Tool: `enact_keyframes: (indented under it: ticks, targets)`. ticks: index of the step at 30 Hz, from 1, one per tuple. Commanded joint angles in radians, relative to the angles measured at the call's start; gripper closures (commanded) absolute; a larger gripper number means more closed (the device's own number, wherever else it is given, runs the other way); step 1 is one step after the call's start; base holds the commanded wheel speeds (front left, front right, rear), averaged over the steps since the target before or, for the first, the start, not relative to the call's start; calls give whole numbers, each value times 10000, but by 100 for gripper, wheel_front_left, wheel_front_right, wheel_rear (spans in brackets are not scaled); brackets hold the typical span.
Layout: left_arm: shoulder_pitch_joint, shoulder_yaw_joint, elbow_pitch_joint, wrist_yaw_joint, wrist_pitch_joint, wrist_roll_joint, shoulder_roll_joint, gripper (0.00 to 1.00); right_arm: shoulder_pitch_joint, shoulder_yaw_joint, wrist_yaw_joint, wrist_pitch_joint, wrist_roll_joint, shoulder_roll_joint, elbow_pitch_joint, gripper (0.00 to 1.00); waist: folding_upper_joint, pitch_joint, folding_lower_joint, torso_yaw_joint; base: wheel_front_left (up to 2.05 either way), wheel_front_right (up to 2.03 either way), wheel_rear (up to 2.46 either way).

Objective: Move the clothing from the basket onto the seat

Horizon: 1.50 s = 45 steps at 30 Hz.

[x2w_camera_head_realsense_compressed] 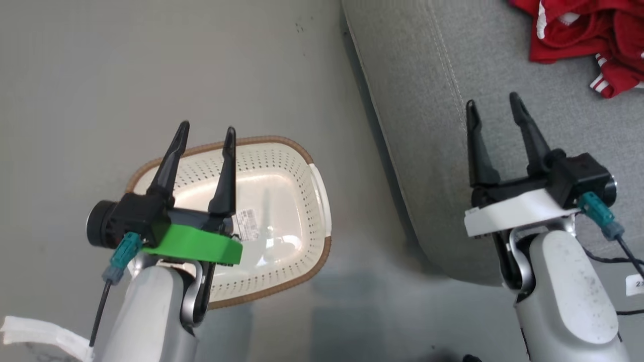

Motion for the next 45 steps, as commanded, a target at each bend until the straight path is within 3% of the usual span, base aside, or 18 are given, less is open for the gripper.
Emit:
enact_keyframes:
  ticks: [1,9,19,26,45]
  targets:
    - [329,249,16,-47,-7,173,-66,0,413,183,-14,-30,164,-42,-156,0,-1,-1424,0,964,0,0,0]
    - [2126,1262,-612,247,-5,579,-192,0,2070,414,-12,-31,12,-40,-959,0,-1,-3030,0,1303,0,0,0]
    - [4248,1344,-1255,844,-5,804,-191,0,3877,375,-12,-31,-169,-35,-1207,0,-1,-4560,0,1226,0,0,0]
    - [5008,1091,-1455,1330,-5,706,-189,0,4557,419,-12,-31,-203,-36,-1262,0,-1,-4917,0,1139,0,0,0]
    - [4933,720,-1087,1194,-5,962,-183,0,4769,494,-12,-31,-245,-36,-1118,0,-1,-5136,0,1450,0,0,0]
